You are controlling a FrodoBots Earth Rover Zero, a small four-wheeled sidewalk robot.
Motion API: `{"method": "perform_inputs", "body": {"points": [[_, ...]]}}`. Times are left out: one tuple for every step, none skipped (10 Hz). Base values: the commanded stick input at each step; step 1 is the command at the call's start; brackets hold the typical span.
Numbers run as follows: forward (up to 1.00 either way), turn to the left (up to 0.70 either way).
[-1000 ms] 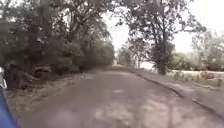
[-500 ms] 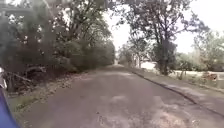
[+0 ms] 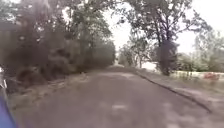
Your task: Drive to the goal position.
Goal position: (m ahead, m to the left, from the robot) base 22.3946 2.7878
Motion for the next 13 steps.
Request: {"method": "perform_inputs", "body": {"points": [[0.70,-0.01],[0.70,-0.01],[0.70,-0.01],[0.70,-0.01],[0.70,-0.01],[0.70,-0.01],[0.70,-0.01],[0.70,-0.01],[0.70,-0.01],[0.70,-0.01],[0.70,-0.01],[0.70,-0.01],[0.70,-0.01]]}}
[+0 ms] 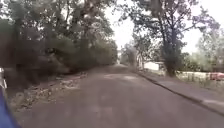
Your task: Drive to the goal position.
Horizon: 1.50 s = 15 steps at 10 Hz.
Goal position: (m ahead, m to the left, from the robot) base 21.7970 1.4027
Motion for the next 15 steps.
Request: {"method": "perform_inputs", "body": {"points": [[0.70,-0.01],[0.70,-0.01],[0.70,-0.01],[0.70,-0.01],[0.70,-0.01],[0.70,-0.01],[0.70,-0.01],[0.70,-0.01],[0.70,-0.01],[0.70,-0.01],[0.70,-0.01],[0.70,-0.01],[0.70,-0.01],[0.70,-0.01],[0.70,-0.01]]}}
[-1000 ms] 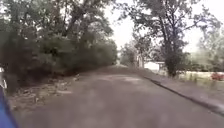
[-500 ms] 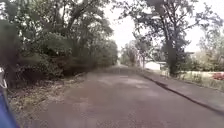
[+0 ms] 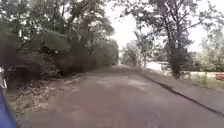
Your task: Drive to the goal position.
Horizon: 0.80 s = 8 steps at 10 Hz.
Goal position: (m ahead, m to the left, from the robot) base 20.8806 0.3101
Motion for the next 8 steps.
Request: {"method": "perform_inputs", "body": {"points": [[0.70,-0.01],[0.70,-0.01],[0.70,-0.01],[0.70,-0.01],[0.70,-0.01],[0.70,-0.01],[0.70,-0.01],[0.70,-0.01]]}}
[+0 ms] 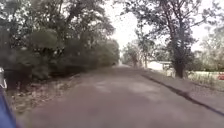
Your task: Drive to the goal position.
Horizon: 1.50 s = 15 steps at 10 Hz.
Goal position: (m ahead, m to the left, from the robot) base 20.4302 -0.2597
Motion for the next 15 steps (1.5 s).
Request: {"method": "perform_inputs", "body": {"points": [[0.70,-0.01],[0.70,-0.01],[0.70,-0.01],[0.70,-0.01],[0.70,-0.01],[0.70,-0.01],[0.70,-0.01],[0.70,-0.01],[0.70,-0.01],[0.70,-0.01],[0.70,-0.01],[0.70,-0.01],[0.70,-0.01],[0.70,-0.01],[0.70,-0.01]]}}
